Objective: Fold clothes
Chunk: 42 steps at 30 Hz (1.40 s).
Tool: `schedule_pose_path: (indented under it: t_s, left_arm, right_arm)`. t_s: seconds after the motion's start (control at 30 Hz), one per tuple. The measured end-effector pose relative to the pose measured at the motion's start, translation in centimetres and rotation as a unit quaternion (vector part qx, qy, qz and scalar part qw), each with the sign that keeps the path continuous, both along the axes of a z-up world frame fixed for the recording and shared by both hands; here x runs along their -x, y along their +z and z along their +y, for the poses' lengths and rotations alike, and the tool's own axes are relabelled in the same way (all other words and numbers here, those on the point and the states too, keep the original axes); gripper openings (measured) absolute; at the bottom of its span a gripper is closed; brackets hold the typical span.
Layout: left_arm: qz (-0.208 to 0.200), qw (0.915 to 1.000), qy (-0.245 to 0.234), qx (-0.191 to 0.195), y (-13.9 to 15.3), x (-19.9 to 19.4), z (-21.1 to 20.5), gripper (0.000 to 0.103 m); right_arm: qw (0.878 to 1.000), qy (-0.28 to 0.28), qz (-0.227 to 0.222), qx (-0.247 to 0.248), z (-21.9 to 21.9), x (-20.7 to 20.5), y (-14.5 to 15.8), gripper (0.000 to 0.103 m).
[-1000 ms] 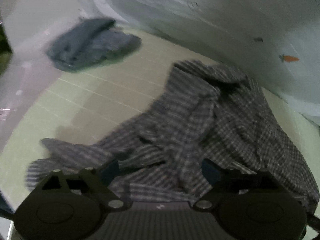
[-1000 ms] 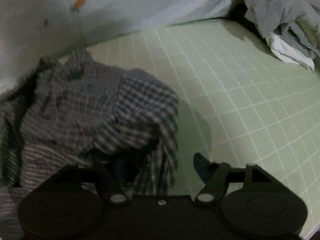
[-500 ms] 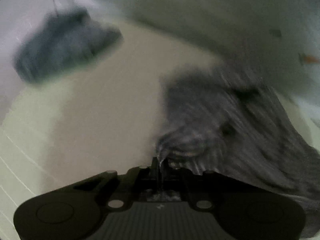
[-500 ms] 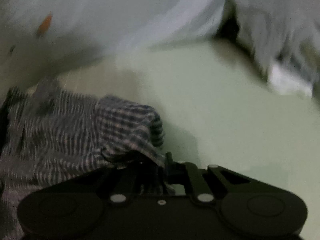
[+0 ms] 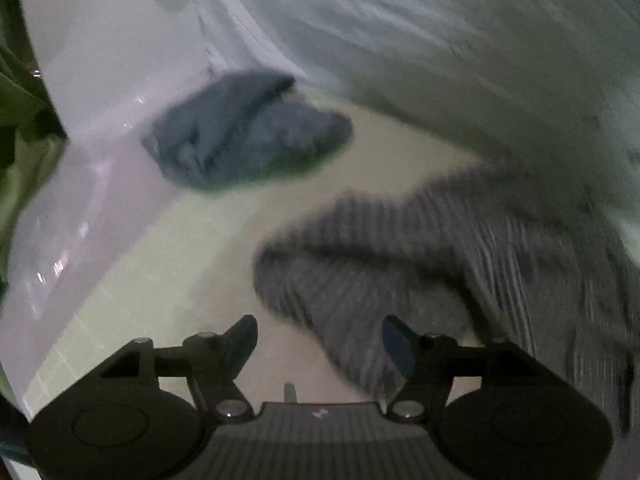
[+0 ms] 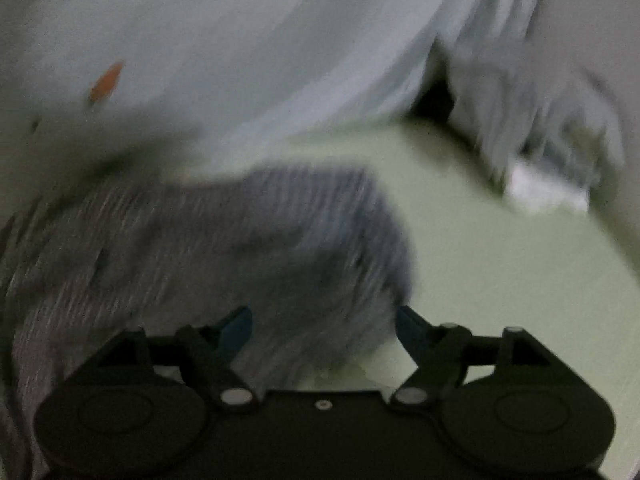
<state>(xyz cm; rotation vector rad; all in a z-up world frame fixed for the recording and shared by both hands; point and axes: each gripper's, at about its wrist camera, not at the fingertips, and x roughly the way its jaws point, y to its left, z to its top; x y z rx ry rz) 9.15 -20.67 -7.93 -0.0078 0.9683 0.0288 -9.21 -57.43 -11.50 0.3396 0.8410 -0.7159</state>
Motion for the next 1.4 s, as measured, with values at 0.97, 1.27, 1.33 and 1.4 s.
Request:
schedule_pose_path:
  t_s: [0.97,1.27,1.33,1.4]
  left_arm:
    - [0.025,0.9882,-0.150,0.020,-0.8,5.6,3.2,0.075]
    - [0.022,0.9845,-0.158,0.073,-0.3,7.7,-2.5,0.086]
    - [0.020,0.9835,-0.161,0.081,-0.3,8.3,-3.8,0.087]
    - [0.020,0.9829,-0.162,0.085,-0.4,8.7,-4.8,0.089]
  right_arm:
    - [0.996,-0.071,0.045,0.016,8.9,10.5,0.4,0.003]
    - [0.994,-0.088,0.038,-0.055,1.9,16.5,-0.9,0.041]
    - [0.996,-0.054,0.022,-0.067,1.8,16.4,-0.7,0.051]
    - [0.998,-0.012,0.016,-0.064,2.2,15.5,-0.6,0.058]
